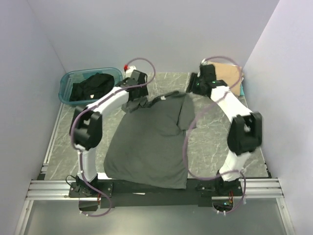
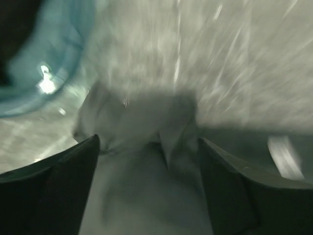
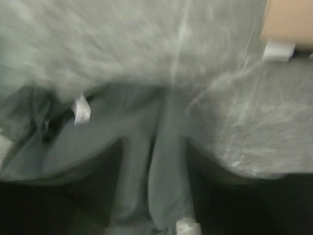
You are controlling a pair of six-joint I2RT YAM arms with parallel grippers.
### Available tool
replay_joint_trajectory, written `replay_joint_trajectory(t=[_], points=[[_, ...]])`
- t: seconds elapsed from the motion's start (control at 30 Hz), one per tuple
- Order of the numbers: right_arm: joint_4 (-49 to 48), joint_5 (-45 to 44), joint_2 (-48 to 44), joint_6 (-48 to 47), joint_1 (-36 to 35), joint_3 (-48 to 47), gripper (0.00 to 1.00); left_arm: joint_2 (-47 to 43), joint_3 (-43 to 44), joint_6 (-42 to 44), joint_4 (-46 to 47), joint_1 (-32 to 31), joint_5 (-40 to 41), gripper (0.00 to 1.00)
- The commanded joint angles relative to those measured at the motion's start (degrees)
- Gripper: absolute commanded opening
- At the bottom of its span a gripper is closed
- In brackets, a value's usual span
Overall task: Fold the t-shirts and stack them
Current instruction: Flatten the tshirt out
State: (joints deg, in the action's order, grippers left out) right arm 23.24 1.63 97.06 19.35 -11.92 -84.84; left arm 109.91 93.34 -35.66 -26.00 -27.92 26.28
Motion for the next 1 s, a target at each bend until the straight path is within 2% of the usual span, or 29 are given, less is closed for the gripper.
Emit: replay_joint_trajectory(t=[0.0,0.03,0.07,0.17,0.43,0.53,0.57,0.77,0.97], points=[[2.51,1.72,4.17,-0.64,0.76,-5.86,0.67,-0.05,7.64,-1.34,-4.06,-0.47,-3.60,0.90],[2.07,1.10,4.28,-0.46,0.76,-5.52,0.70,-0.22,6.95,-1.17,-3.19,-0.55,-4.22,0.97],[1.28,1.36,3.06,-0.37,0.76,-4.64,0.72,-1.26,5.99,-1.08,-1.35,-0.55,-5.53,0.99],[-1.88,1.89,-0.53,0.94,0.76,0.45,0.76,-4.34,1.33,-1.60,0.68,-0.64,-6.50,0.99],[-6.10,4.79,-10.65,2.62,-1.69,15.83,0.79,-13.74,-12.38,-5.29,2.53,-2.66,-8.09,0.99],[-6.28,5.05,-13.47,2.53,-5.64,19.96,0.80,-18.75,-19.84,-7.05,4.46,-5.12,-8.18,0.99],[-6.46,4.27,-14.60,2.62,-8.96,22.24,0.80,-21.46,-23.52,-8.19,4.81,-6.34,-7.92,0.99],[-8.65,1.01,-19.00,8.58,-19.27,31.83,0.81,-30.61,-39.25,-11.97,8.15,-7.15,-8.53,0.99],[-10.76,-1.19,-24.18,17.28,-29.38,43.42,0.89,-32.56,-48.67,-14.70,8.68,-7.06,-6.78,0.99]])
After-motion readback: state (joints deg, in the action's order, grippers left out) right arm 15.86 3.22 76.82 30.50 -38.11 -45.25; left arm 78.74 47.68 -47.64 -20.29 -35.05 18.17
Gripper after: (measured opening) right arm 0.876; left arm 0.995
